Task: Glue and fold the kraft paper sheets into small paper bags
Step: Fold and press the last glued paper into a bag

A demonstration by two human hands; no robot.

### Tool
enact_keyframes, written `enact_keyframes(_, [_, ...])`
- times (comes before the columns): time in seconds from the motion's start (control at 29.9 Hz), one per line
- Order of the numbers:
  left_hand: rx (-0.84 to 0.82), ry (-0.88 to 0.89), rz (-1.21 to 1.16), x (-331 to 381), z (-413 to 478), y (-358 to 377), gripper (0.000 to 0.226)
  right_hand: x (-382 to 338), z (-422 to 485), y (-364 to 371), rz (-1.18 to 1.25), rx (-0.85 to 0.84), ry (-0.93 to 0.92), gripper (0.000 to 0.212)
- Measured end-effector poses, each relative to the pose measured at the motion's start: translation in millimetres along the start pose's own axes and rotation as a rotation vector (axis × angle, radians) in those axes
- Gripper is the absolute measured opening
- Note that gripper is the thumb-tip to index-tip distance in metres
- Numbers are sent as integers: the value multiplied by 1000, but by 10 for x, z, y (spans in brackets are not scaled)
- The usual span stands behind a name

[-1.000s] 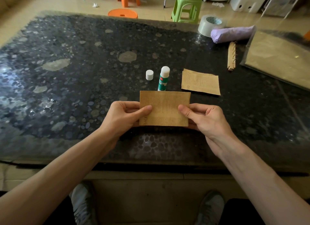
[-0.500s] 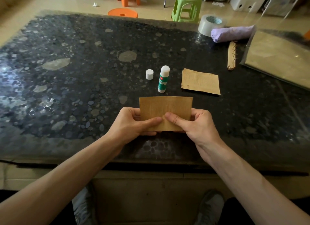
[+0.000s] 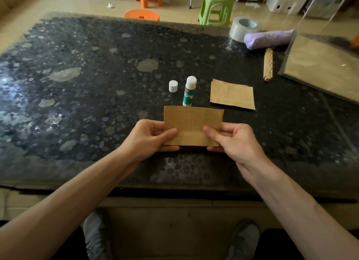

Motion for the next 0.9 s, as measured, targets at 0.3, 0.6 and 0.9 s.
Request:
enact_keyframes(0.3, [2, -13, 0, 18, 12, -34, 25, -13, 22, -65, -28, -47, 50, 15])
enact_keyframes(0.6, [-29, -12, -31, -30, -41, 111, 27, -57, -88, 179, -7, -114, -48, 31])
enact_keyframes(0.9, [-34, 32, 80, 11, -60, 130, 18, 42, -114, 171, -28, -42, 7, 31])
Point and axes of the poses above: each hand's wrist, its own z-axis towards the middle knuckle, its own y-axis out of the palm, x = y × z, the point moved 8 cm from there along z, towards the middle knuckle, and after that the axes turned 2 degrees about -x, right-handed, at the moved point
